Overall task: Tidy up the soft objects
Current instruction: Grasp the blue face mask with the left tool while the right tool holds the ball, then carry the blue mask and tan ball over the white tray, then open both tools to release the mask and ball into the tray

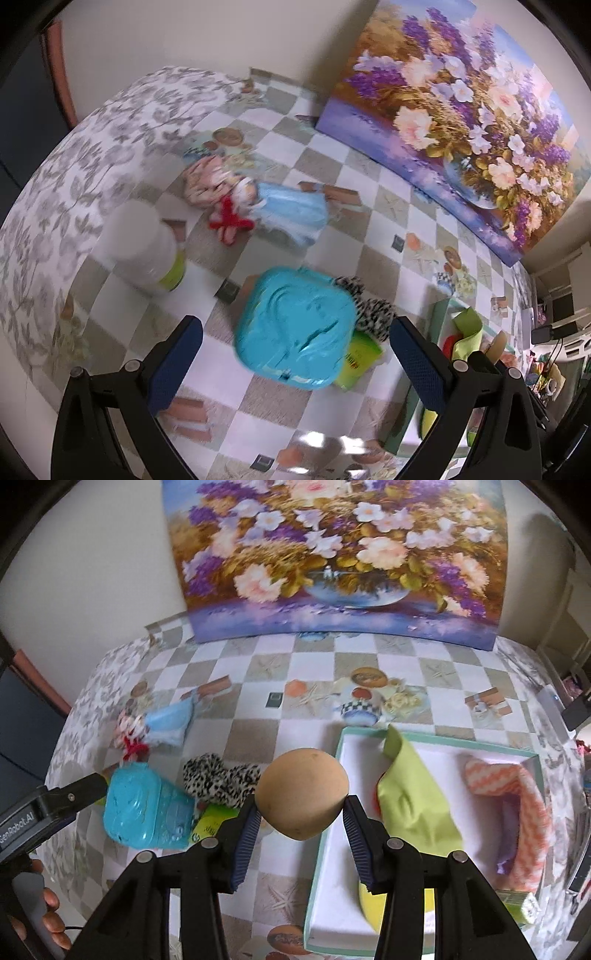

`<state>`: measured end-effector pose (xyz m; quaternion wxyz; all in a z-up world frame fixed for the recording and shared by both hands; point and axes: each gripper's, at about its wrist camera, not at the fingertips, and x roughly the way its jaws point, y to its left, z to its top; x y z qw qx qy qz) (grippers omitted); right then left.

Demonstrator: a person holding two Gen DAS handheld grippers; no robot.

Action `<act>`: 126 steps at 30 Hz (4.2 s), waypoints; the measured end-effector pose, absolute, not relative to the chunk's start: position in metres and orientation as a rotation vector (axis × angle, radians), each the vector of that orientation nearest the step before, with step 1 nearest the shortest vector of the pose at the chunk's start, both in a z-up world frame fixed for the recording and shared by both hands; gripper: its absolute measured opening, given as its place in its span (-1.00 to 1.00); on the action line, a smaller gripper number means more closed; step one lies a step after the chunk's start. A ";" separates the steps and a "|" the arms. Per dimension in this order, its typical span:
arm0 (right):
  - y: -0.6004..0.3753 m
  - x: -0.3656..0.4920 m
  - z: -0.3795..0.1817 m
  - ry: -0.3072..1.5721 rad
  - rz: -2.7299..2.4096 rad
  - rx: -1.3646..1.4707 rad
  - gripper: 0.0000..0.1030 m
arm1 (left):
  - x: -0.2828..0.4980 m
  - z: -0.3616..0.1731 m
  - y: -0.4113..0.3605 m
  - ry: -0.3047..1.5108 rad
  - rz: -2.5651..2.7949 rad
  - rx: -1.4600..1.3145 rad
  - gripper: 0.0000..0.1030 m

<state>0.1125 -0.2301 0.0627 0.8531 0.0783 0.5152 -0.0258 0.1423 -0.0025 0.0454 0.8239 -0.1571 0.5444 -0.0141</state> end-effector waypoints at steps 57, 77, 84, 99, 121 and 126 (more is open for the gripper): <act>-0.273 0.143 0.074 1.077 -0.094 0.287 -0.05 | 0.258 0.034 -0.051 1.226 -0.093 0.115 -0.88; -0.331 0.074 0.099 1.021 -0.255 0.319 -0.05 | 0.125 0.131 -0.137 0.926 -0.424 -0.170 -0.87; -0.366 0.058 0.093 1.028 -0.324 0.342 -0.05 | 0.099 0.124 -0.183 0.927 -0.543 -0.140 -0.87; -0.386 0.066 0.032 1.202 -0.368 0.344 -0.05 | 0.109 0.025 -0.227 1.215 -0.614 -0.127 -0.87; -0.391 0.069 0.028 1.215 -0.396 0.328 0.35 | 0.118 0.007 -0.232 1.304 -0.568 -0.128 -0.19; -0.392 0.065 0.047 1.160 -0.401 0.338 0.40 | 0.121 0.019 -0.221 1.274 -0.513 -0.124 0.09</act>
